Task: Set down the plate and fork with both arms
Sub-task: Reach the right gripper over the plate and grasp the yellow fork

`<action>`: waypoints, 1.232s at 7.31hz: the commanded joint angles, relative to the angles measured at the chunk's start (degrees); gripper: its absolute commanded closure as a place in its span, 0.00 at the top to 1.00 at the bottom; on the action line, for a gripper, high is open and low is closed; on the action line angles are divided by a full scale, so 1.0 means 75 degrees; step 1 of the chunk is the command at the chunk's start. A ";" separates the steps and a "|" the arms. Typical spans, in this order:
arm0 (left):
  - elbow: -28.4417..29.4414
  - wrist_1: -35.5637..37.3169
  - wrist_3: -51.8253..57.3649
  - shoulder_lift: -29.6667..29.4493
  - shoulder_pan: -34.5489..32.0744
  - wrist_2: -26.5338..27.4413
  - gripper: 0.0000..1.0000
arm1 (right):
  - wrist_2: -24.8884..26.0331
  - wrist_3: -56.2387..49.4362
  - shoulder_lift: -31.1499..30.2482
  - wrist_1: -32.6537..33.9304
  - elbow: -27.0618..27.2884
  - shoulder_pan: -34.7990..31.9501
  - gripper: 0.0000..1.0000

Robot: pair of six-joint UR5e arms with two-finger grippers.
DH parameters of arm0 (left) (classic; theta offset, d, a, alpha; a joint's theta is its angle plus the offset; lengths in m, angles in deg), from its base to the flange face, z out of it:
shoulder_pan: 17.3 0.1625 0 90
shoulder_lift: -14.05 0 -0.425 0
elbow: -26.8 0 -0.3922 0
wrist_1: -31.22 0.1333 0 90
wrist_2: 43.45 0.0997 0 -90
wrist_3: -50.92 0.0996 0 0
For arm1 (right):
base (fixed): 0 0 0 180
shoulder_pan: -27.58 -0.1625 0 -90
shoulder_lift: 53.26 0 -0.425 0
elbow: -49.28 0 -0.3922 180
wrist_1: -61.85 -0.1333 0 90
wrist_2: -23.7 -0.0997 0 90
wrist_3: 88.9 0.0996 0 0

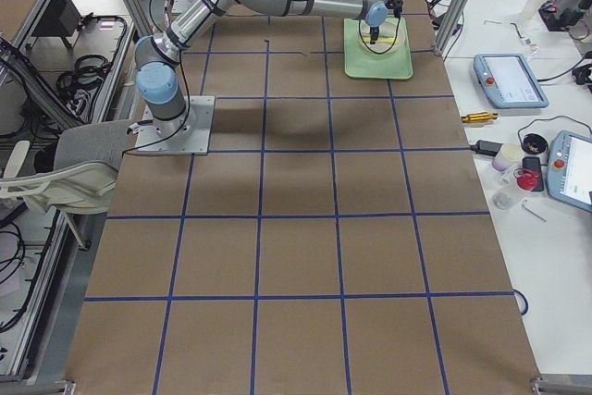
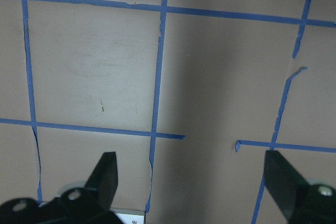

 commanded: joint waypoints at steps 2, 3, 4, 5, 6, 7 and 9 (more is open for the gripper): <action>-0.0012 0.0000 0.0006 0.0000 0.0000 0.0000 1.00 | 0.0005 0.0001 0.0075 0.0121 0.0017 -0.0008 0.24; -0.0012 0.0000 0.0006 0.0000 0.0000 -0.0011 1.00 | 0.0005 -0.0011 0.0075 0.0133 0.0017 -0.0008 0.12; -0.0012 0.0000 -0.0006 -0.0012 0.0000 0.0000 1.00 | 0.0017 -0.0023 0.0017 0.0122 0.0017 0.0004 0.03; -0.0012 0.0000 0.0006 -0.0023 0.0000 0.0000 1.00 | 0.0087 -0.0069 -0.0192 0.0098 0.0109 0.0004 0.03; -0.0012 0.0000 0.0006 -0.0023 0.0000 0.0000 1.00 | 0.0169 -0.0487 -0.0612 0.0052 0.0377 0.0131 0.03; 0.0000 0.0000 0.0006 -0.0023 0.0000 0.0000 1.00 | 0.0169 -0.0898 -0.1045 0.0051 0.0774 0.0481 0.04; -0.0012 0.0000 -0.0006 -0.0058 0.0000 0.0000 1.00 | 0.0134 -0.2219 -0.1645 0.0167 0.1978 0.1232 0.05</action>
